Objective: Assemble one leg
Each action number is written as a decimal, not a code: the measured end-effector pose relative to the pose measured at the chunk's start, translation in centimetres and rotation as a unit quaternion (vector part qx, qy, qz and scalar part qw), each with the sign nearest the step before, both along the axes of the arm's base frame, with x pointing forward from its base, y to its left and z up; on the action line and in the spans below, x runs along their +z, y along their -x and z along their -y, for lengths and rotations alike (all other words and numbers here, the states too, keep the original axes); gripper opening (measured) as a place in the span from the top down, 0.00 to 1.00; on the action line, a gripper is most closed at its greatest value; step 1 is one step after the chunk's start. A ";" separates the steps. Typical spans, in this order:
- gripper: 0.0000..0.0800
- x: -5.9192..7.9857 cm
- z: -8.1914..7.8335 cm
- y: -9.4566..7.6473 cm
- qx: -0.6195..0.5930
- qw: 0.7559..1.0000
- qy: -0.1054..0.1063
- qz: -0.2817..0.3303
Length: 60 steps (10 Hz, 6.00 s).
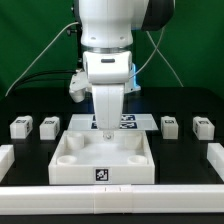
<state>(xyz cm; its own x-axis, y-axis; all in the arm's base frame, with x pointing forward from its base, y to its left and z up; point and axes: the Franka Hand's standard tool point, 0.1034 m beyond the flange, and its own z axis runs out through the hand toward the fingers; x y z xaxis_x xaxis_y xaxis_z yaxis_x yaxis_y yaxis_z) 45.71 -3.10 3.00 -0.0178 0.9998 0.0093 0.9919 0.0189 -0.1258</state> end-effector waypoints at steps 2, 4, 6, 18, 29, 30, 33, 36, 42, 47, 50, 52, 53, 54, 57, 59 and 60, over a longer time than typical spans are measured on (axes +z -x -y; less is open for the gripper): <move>0.19 -1.7 -0.1 0.8 0.010 1.000 -0.005 -0.005; 0.19 -2.1 -0.2 1.0 0.008 1.000 -0.006 -0.009; 0.22 -2.1 -0.2 1.0 0.005 1.000 -0.005 -0.009; 0.90 -2.0 -0.3 0.6 -0.004 1.000 -0.004 -0.003; 0.90 -2.0 -9.6 -3.9 -0.018 1.000 -0.019 0.001; 0.90 -1.9 -9.9 -3.9 -0.018 1.000 -0.019 -0.001; 0.78 -2.0 -9.9 -3.8 -0.024 1.000 -0.019 -0.001; 0.44 -2.1 -9.9 -3.7 -0.025 1.000 -0.019 -0.002; 0.19 -1.3 -9.8 -4.0 -0.040 0.999 -0.016 0.004; 0.19 3.4 -10.2 -3.4 -0.118 0.992 -0.001 0.039; 0.19 4.5 -10.7 -2.9 -0.227 0.973 0.005 0.050; 0.19 3.9 -10.5 -2.8 -0.259 0.965 0.006 0.048; 0.19 3.9 -10.4 -2.8 -0.259 0.965 0.006 0.048; 0.19 3.9 -10.4 -2.8 -0.263 0.964 0.006 0.047; 0.19 3.8 -10.5 -2.8 -0.295 0.954 0.008 0.045; 0.19 3.2 -10.3 -1.8 -0.464 0.885 0.005 0.035; 0.19 3.0 -10.7 -0.9 -0.547 0.837 0.012 0.024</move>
Offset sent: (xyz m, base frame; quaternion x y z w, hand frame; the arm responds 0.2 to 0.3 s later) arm -0.0030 0.0056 -0.0075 -0.0055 0.0119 0.0080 0.9999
